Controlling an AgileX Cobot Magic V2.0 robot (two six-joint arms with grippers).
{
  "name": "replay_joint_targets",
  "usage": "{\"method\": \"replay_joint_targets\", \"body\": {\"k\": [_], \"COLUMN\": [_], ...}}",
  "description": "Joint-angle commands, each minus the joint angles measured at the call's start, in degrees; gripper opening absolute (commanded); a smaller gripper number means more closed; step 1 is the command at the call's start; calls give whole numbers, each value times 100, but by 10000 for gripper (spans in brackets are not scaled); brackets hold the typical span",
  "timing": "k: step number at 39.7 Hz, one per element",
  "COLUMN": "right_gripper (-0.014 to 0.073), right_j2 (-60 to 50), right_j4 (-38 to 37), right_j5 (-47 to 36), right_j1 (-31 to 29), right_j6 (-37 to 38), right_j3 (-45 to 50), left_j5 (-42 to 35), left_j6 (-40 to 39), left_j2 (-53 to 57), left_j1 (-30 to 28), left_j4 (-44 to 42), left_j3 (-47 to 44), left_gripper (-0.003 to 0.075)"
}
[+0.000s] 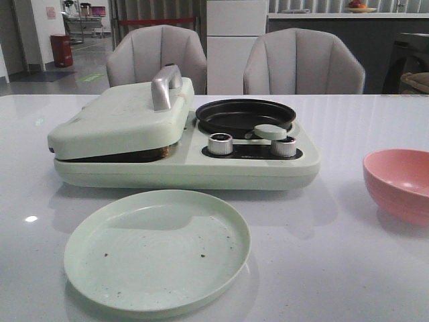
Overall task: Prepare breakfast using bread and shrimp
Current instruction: 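Move the right gripper to the pink bowl rim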
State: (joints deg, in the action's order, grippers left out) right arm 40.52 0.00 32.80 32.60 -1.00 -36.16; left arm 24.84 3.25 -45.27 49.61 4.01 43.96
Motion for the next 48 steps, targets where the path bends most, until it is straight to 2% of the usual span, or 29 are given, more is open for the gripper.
{"method": "replay_joint_targets", "body": {"k": [1, 8, 12, 16, 23, 31, 36, 41, 48], "right_gripper": [413, 413, 413, 413, 413, 415, 441, 540, 538], "right_j2": [-19, 12, 196, 604, 1397, 2268, 2816, 3373, 3965], "right_j4": [-37, 0, -57, -57, 0, 0, 0, -54, -82], "right_j5": [-428, -473, -324, 290, 1235, 1409, 1317, 1115, 714], "right_j1": [-5, -5, -265, -981, -2502, -3776, -4019, -4026, -4032], "right_j6": [-1, -1, 100, 379, 441, 436, 436, 426, 424], "right_j3": [-166, -166, -213, -469, -1124, -1659, -1827, -1980, -2034], "left_j5": [-529, -529, -529, -529, -529, -529, -532, -544, -544], "left_j6": [-62, -62, -62, -62, -62, -62, -62, -62, -62], "left_j2": [57, 57, 57, 44, -25, -219, -412, -656, -1135], "left_j1": [3, 3, 3, 3, 3, 3, 3, 3, 3], "left_j4": [-1, -1, -1, -1, -1, -1, -1, -1, -1], "left_j3": [157, 157, 157, 157, 157, 157, 157, 157, 157], "left_gripper": [99, 99, 99, 99, 99, 99, 99, 99, 99]}}
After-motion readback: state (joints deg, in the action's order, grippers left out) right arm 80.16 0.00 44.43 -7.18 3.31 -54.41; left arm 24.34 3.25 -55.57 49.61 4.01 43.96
